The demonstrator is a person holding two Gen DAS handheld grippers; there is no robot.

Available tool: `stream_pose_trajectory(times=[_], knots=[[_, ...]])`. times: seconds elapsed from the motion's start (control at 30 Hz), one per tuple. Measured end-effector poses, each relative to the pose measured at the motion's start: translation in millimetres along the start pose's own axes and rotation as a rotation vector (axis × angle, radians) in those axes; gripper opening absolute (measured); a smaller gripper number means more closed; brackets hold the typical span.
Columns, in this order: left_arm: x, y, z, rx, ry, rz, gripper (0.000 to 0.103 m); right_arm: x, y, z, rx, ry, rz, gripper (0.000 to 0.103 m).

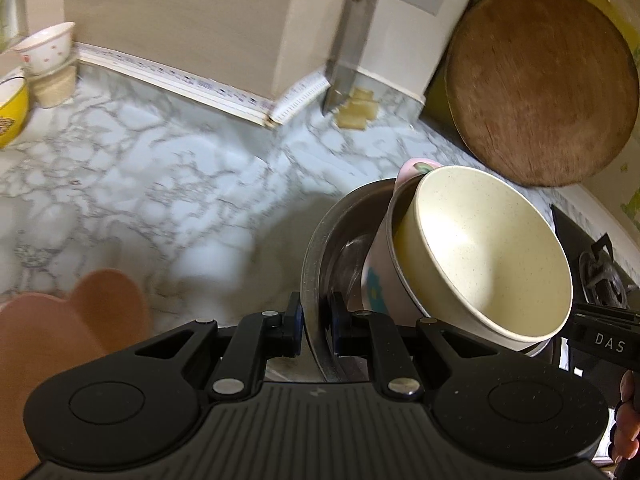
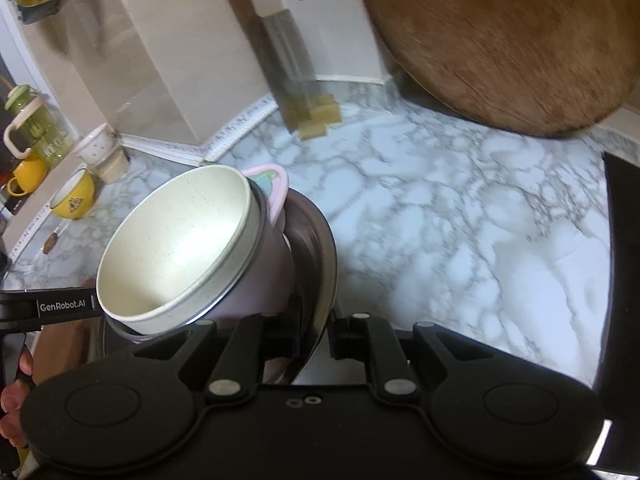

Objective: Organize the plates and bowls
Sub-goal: 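Lift the nested steel bowl stack and carry it over the pink plates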

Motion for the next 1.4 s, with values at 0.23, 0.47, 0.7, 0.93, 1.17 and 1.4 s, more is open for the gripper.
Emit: stream_pose_trajectory(times=[0.23,0.47,0.7,0.93,1.17,1.4], knots=[[29,36,-12,0.043,-0.038,-0.036,0.013,-1,41,-13,0.034,-0.019,-0.052,0.013],[58,78,-20,0.081,-0.068,-0.093,0.013,-8,90,-16,0.074,-0.014,-0.117,0.013],[89,122,-19,0.124,-0.097,-0.156,0.013,-15,141,-14,0.113,-0.002,-0.184,0.013],[119,165,-11,0.161,-0.119,-0.218,0.013,-20,189,-4,0.149,0.013,-0.248,0.013],[142,207,8,0.211,-0.115,-0.272,0.013,-28,233,16,0.18,0.051,-0.302,0.013],[156,234,32,0.245,-0.103,-0.297,0.013,-32,261,36,0.2,0.091,-0.34,0.013]])
Point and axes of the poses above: each gripper's, at about its wrist camera, not at the fingertips, and x roughly against the way its jaws point, y to its left, z to its underside, the point moved 7 cm from there along -x, roughly the way its jaws point, and after that the axes turned 12 degrees about -y, right-handed, at the moved point
